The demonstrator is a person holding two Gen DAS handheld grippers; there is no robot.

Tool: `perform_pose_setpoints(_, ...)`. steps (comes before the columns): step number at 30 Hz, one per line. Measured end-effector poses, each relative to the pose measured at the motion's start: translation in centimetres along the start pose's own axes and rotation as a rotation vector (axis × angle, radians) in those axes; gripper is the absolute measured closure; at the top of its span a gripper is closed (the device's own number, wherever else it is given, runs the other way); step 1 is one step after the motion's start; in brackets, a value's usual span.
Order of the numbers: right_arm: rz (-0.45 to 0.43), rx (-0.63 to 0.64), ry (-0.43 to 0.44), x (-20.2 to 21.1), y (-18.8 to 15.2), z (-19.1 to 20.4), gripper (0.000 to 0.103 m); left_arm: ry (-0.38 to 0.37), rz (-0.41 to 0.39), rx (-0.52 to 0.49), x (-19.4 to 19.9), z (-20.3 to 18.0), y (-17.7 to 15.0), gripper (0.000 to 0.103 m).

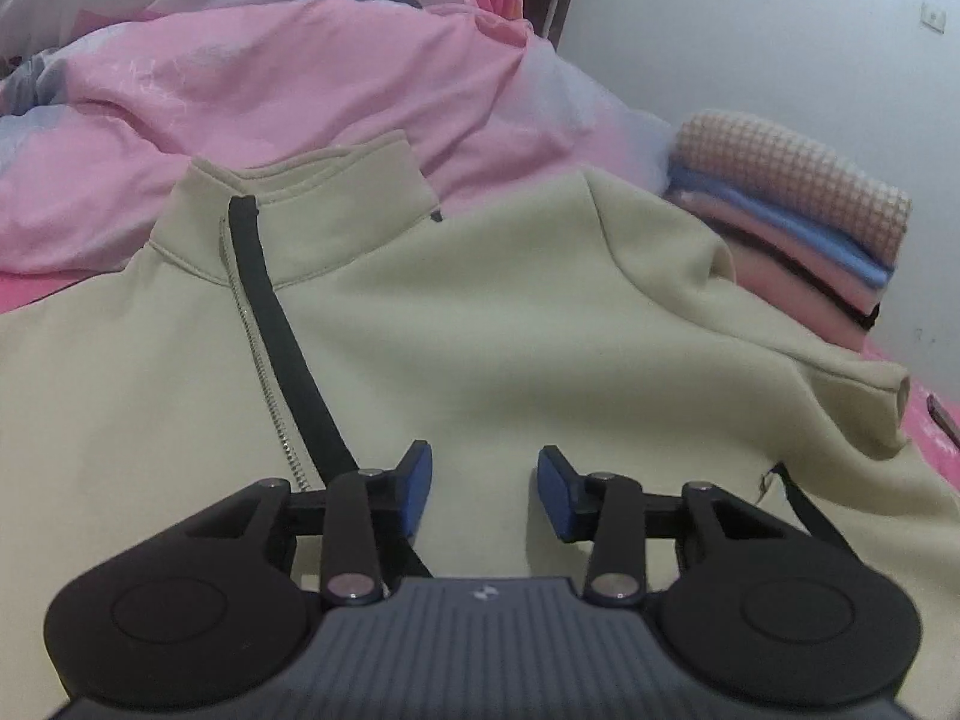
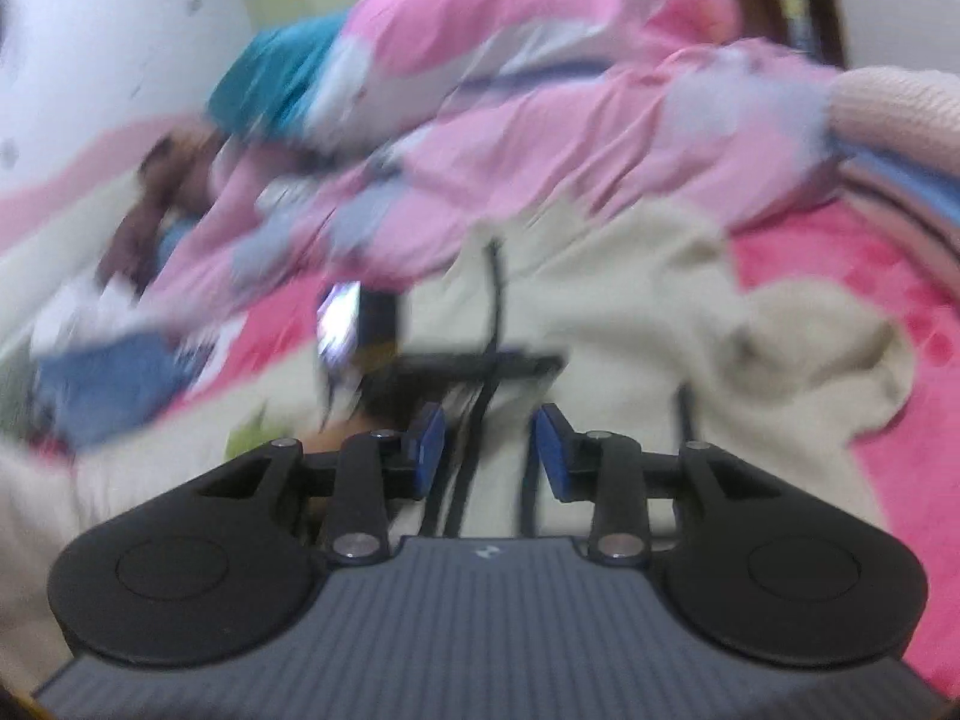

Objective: Fold clothes

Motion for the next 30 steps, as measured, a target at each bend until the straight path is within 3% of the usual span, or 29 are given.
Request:
perform_pose_setpoints(4, -0.058, -0.095, -0.091, -1.7, 3.3, -4.7, 0.069, -0.019, 0.012, 0.011, -0.3, 0.1, -0.7, 0.06)
perform_pose_setpoints(6, -0.101, -0.205, -0.15, -1.5, 3.4, -8.5, 0.06, -0.037, 0.014, 0.021, -0.1, 0.2, -0.7, 0.057)
perform_pose_setpoints(8, -0.134, -0.315, -0.236, -0.7, 2.3, -12.8, 0.053, -0.05, 0.015, 0.026, 0.0, 0.4, -0.5, 0.054)
perform_pose_setpoints(10, -0.127, -0.441, -0.288, 0.5, 0.1, -16.6, 0.053, -0.057, 0.014, 0.024, -0.1, 0.2, -0.5, 0.051)
perform_pose_setpoints(14, -0.108, -0.779, -0.279, 2.0, -5.7, -22.6, 0.047, -0.062, 0.01, 0.016, -0.2, 0.1, -0.5, 0.05)
perform_pose_setpoints(16, -0.083, -0.812, -0.286, 1.4, -7.6, -24.1, 0.041, -0.064, 0.007, 0.013, -0.1, 0.1, -0.5, 0.049)
perform_pose_setpoints(19, 0.011, -0.759, -0.27, -1.5, -9.2, -25.2, 0.026, -0.086, 0.001, 0.018, -0.1, 0.1, -0.5, 0.045)
perform_pose_setpoints(22, 0.048, -0.662, -0.248, -5.0, -9.1, -25.1, 0.024, -0.114, -0.002, 0.035, 0.0, 0.2, -0.5, 0.043)
perform_pose_setpoints(24, 0.039, -0.557, -0.258, -7.0, -8.0, -24.8, 0.038, -0.124, -0.004, 0.044, 0.0, 0.3, -0.4, 0.043)
perform_pose_setpoints(26, 0.042, -0.478, -0.273, -8.1, -6.8, -24.3, 0.084, -0.124, -0.005, 0.043, 0.0, 0.3, -0.4, 0.043)
perform_pose_setpoints(27, 0.037, -0.452, -0.274, -8.3, -6.1, -24.2, 0.091, -0.122, -0.006, 0.04, 0.0, 0.2, -0.4, 0.043)
perform_pose_setpoints(30, -0.057, -0.336, -0.304, -6.1, -1.4, -24.0, 0.092, -0.123, -0.006, 0.04, 0.0, 0.3, -0.4, 0.043)
Point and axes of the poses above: each gripper's, at about its wrist camera, not at the fingertips, and x roughly against the way its jaws point, z to its left, y to its top, the point moved 10 cm from there along -x, roughly the way its jaws point, and after that the axes turned 14 degrees about x, right-handed, at the moved point
